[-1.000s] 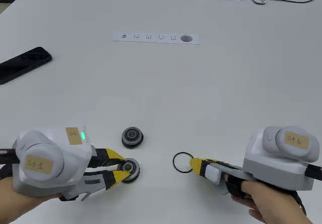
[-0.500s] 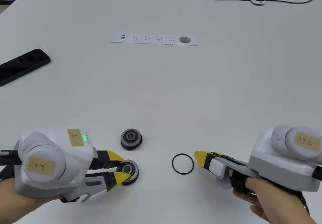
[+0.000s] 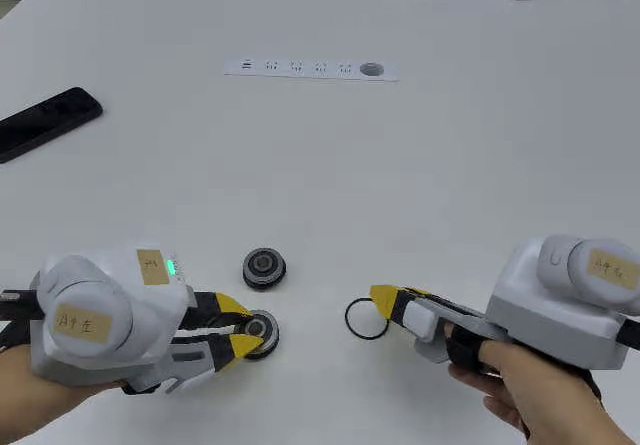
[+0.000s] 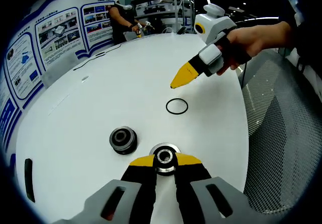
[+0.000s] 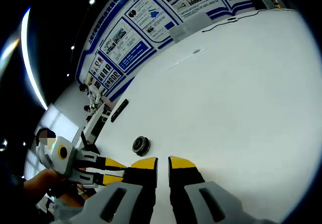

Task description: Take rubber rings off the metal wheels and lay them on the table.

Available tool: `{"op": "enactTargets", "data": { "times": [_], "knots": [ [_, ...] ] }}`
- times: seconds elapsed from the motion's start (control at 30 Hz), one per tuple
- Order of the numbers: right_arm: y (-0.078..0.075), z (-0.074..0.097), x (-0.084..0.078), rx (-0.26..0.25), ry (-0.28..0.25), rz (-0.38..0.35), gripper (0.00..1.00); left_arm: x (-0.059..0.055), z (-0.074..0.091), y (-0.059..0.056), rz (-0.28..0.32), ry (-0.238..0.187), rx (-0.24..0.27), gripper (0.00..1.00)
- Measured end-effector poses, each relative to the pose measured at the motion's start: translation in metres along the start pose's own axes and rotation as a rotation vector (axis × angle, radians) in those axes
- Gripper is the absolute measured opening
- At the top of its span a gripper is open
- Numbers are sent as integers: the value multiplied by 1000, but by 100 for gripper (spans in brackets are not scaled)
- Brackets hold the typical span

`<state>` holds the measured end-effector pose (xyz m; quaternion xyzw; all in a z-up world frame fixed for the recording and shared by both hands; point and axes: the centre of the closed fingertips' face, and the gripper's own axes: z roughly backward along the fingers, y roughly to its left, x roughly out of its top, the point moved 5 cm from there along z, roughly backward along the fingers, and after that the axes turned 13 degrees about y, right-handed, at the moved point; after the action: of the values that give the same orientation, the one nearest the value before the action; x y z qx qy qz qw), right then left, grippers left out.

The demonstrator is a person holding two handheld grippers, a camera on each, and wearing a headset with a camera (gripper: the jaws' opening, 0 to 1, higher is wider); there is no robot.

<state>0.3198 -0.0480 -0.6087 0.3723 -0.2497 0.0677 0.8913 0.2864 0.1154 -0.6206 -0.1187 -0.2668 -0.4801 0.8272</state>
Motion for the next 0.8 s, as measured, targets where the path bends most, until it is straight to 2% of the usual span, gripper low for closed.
{"op": "enactTargets", "data": {
  "times": [0.17,0.2,0.23,0.3,0.47,0.7,0.8],
  "knots": [
    [14,-8,-3,61,16,11,9,1,-1,0,5,18,-1,13],
    [17,-9,-5,72,27,13,10,2,-1,0,3,38,0,13],
    [20,-10,-7,86,37,16,10,2,0,-1,-35,85,0,13],
    [24,-13,-10,112,44,13,10,6,-1,-1,-34,104,-11,13],
    [35,-20,-18,174,72,8,12,3,-1,-1,-10,94,-25,12],
    [44,-28,-26,213,102,-2,16,2,-1,-1,15,63,-29,12],
    [48,-32,-28,217,113,-2,21,0,0,0,37,40,-32,12]
  ]
}}
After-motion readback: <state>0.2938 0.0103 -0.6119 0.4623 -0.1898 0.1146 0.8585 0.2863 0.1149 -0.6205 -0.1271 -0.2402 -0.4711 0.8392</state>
